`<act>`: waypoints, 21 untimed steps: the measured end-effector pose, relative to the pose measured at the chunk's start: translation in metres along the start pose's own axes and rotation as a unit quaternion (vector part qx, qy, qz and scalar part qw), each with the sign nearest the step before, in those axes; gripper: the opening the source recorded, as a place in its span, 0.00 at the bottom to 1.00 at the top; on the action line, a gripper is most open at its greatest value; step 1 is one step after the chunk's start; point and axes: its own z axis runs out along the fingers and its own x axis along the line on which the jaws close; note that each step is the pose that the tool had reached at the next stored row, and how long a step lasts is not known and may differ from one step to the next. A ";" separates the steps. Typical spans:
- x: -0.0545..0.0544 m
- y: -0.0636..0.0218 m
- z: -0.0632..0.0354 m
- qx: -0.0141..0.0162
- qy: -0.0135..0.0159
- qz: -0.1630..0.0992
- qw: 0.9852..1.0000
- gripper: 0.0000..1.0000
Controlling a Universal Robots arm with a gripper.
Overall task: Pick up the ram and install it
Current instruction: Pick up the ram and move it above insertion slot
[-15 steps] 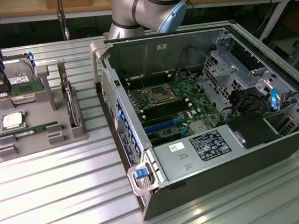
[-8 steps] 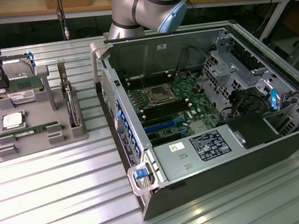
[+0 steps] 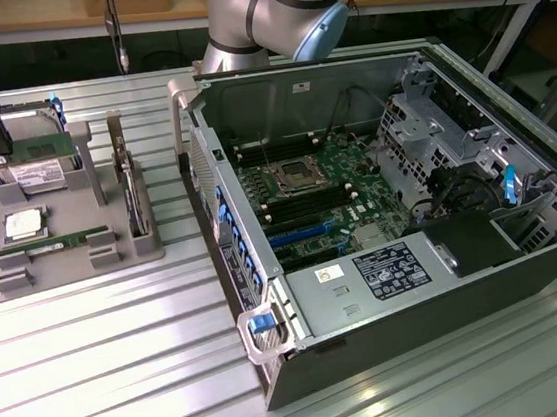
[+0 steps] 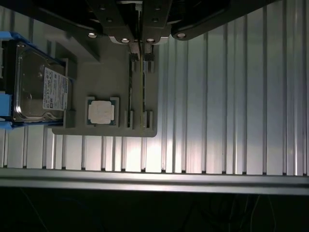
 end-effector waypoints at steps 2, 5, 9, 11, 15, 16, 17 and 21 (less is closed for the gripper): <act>0.000 0.0001 -0.0039 0.000 0.000 0.000 1.000 0.12; 0.000 0.0003 -0.0091 0.000 0.000 0.000 1.000 0.12; 0.000 -0.0025 -0.0095 0.000 0.000 0.000 1.000 0.12; 0.000 -0.0140 -0.0099 0.000 0.000 0.000 1.000 0.12; 0.001 -0.0306 -0.0106 0.000 0.000 0.000 1.000 0.12; 0.001 -0.0352 -0.0109 0.000 0.000 0.000 1.000 0.12; 0.001 -0.0379 -0.0110 0.000 0.000 0.000 1.000 0.12; 0.001 -0.0521 -0.0116 0.000 0.000 0.000 1.000 0.12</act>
